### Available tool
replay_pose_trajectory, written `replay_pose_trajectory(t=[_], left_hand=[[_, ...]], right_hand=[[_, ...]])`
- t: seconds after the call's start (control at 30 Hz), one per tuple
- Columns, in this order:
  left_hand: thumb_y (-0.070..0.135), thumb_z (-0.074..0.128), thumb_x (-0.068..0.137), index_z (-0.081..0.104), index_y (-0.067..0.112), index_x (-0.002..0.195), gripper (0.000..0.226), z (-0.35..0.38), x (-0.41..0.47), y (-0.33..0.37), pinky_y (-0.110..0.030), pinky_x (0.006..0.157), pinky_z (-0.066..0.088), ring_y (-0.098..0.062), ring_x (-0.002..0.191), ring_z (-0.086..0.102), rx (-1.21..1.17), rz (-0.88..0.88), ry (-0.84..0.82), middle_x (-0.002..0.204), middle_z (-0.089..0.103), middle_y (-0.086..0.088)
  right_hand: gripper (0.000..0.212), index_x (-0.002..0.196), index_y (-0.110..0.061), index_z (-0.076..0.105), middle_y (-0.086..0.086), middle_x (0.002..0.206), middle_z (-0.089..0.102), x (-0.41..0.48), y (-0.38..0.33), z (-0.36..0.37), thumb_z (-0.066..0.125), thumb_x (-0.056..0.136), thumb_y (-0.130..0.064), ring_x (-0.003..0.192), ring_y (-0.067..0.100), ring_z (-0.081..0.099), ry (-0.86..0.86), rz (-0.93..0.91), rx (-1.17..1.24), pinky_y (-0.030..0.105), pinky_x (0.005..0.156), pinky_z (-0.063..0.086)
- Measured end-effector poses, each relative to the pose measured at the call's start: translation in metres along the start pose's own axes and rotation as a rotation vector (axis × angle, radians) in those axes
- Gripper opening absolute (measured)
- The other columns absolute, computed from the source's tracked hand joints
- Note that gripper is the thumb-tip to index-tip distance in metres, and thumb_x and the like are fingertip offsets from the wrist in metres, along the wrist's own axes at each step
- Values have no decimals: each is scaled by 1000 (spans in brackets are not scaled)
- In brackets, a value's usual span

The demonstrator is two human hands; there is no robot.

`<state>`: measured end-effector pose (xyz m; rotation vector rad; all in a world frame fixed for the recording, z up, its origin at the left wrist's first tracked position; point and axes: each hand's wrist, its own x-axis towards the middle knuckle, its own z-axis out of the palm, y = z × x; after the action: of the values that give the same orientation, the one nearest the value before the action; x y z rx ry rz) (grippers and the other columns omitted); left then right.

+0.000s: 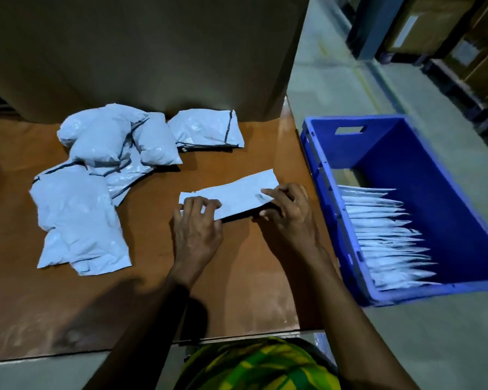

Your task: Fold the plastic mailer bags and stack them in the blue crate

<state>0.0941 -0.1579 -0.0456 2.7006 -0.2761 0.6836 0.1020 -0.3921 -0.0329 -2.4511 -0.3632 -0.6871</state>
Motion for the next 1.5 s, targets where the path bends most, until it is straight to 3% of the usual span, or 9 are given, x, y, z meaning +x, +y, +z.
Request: replay_pose_trajectory(t=[0.2,0.43,0.63,0.77,0.9,1.03,1.2,1.4,1.5], left_hand=[[8,72,85,73,12,100,15,-7,35,60,-45,78,33,-35,92,60,90,117,209,95,66,-8],[8,74,82,76,12,100,18,-14,80,141,-46,81,37,-36,95,63,94,152,400,96,71,-9],[2,70,76,74,10,95,21,37,124,217,-46,83,39,-35,91,63,69,361,335,91,68,-11],[1,67,77,71,10,86,13,72,159,262,-46,80,39,-36,86,60,60,479,290,84,63,-11],[8,70,81,69,8,82,1,108,186,289,-46,80,36,-36,85,58,97,542,124,83,62,-13],[12,80,72,69,10,85,17,142,198,296,-48,87,36,-36,90,57,181,459,-151,85,62,-12],[14,63,88,66,16,109,22,168,203,302,-52,116,26,-35,117,56,309,284,-587,110,67,-10],[11,59,94,63,20,123,30,200,196,298,-43,113,38,-31,123,60,301,131,-870,128,63,-10],[9,58,93,49,29,149,60,217,200,295,-45,113,40,-30,137,51,201,143,-983,147,55,-7]], right_hand=[[19,101,-18,80,6,116,70,35,52,-48,72,87,-8,105,30,56,104,-158,-149,44,80,48],[18,101,-8,80,5,114,75,59,100,-112,76,89,6,109,30,64,297,-178,-15,32,89,53],[14,107,-6,77,4,105,77,49,170,-166,73,95,0,97,29,69,340,-47,-23,38,82,56],[25,119,-6,76,5,108,75,36,220,-196,78,95,-7,97,27,66,307,1,-64,29,89,51],[20,110,-5,79,6,100,75,28,266,-203,76,92,3,93,27,65,291,51,-138,23,87,47],[32,107,-6,79,8,102,76,31,299,-189,74,79,6,96,27,67,160,103,-111,26,87,49],[25,103,-9,81,9,99,77,41,330,-152,76,80,0,95,29,68,-56,169,-76,29,82,51],[30,112,-25,82,18,103,71,28,354,-127,73,87,-9,95,41,69,-418,425,-101,44,83,57],[25,106,-25,83,13,99,71,21,359,-120,78,85,-12,95,37,68,-452,432,-108,41,78,56]])
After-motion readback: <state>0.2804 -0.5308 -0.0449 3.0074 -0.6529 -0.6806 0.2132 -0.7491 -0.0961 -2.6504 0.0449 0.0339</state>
